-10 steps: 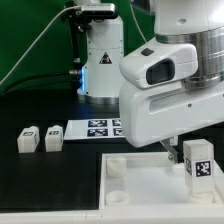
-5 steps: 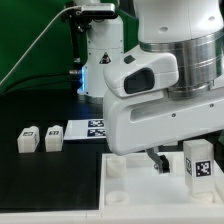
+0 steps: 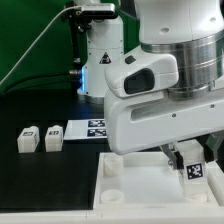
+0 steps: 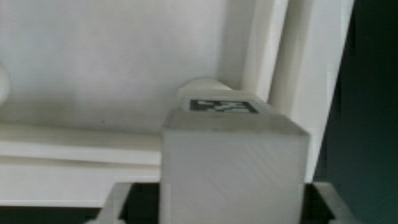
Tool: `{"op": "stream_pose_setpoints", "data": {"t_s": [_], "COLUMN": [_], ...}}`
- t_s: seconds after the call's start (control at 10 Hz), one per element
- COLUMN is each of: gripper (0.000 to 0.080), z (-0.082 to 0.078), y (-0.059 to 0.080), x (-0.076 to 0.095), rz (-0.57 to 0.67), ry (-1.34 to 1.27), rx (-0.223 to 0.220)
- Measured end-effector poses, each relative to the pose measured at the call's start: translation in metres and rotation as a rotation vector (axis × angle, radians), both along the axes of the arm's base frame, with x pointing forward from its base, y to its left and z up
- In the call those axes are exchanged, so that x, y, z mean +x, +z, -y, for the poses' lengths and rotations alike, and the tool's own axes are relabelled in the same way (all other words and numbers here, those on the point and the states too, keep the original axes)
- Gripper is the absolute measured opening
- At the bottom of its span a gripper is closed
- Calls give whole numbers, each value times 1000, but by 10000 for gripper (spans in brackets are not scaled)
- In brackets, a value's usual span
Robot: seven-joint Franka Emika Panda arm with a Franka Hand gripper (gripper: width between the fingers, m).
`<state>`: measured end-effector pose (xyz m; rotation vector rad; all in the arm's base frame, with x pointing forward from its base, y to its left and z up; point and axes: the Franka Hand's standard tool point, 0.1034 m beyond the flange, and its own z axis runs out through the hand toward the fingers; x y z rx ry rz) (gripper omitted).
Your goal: Assemble one leg
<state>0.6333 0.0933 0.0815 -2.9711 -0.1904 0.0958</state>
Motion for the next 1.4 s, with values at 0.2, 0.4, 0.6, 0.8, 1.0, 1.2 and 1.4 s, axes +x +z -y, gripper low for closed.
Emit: {"op": "stream_pose_setpoints", "data": {"t_s": [0.2,0.4,0.6,0.8,1.0,1.2,1.4], "gripper": [291,291,291,291,291,291,407], "z": [-8,-10,-6,-4,-5,-9,-10], "y": [-1,-1,-2,-3,-3,-2,-3], "x": [-1,1,3,2,-1,-3,-3], "rz": [-38,-73,-126,-178,-211,-225,-222], "ry": [-239,-509,-841,-1136,-1372,-1464,-1449], "rx": [-12,-22,-19,-41,-65,-89,-88]}}
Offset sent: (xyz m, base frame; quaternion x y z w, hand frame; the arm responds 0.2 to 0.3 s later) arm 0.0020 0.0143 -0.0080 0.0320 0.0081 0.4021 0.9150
